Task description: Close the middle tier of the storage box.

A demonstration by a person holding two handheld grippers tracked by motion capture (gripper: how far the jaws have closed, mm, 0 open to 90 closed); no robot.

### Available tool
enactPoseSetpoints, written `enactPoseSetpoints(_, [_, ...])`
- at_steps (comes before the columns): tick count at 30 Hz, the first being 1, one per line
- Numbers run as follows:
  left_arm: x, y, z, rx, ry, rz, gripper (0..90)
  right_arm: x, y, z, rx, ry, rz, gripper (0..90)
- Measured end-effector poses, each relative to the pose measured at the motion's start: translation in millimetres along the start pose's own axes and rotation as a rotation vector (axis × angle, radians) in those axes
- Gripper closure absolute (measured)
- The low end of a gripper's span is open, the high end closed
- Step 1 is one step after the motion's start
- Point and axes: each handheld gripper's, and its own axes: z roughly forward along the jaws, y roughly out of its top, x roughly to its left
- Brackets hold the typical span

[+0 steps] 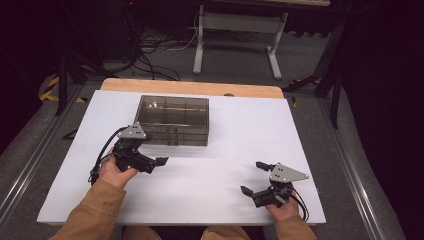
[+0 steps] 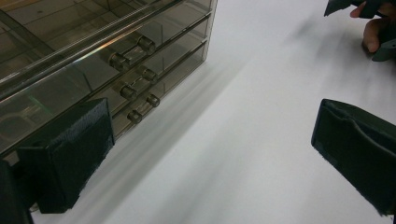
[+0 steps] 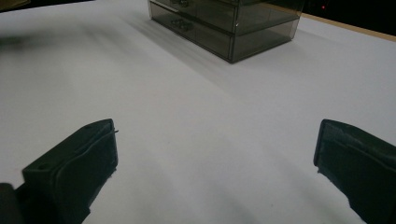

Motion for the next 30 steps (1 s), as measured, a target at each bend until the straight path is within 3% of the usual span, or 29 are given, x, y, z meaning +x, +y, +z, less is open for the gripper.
enactPoseSetpoints(7, [-3.1,-14.3,-7.3,-0.055,0.041,0.015,0.2,-0.3,-0.1,-0.1,0.000,-0.001,-0.003,0.0])
enactPoseSetpoints(9, [-2.8,-19.3,-8.6,-0.054,0.052,0.004,0.2,-0.3,-0.1,-0.2,-0.001,0.001,-0.001,0.0])
enactPoseSetpoints(14, [1.2,-34.8,-15.1,-0.107,0.072,-0.006,0.2,-0.4,-0.1,-0.4,0.000,0.000,-0.002,0.0])
enactPoseSetpoints(18, [4.0,-47.1,-18.1,-0.133,0.059,-0.034,0.3,-0.3,-0.1,-0.2,0.000,0.001,-0.002,0.0])
enactPoseSetpoints(30, [5.2,-79.5,-24.8,-0.167,0.062,-0.030,0.2,-0.2,-0.2,-0.3,0.001,0.000,-0.003,0.0])
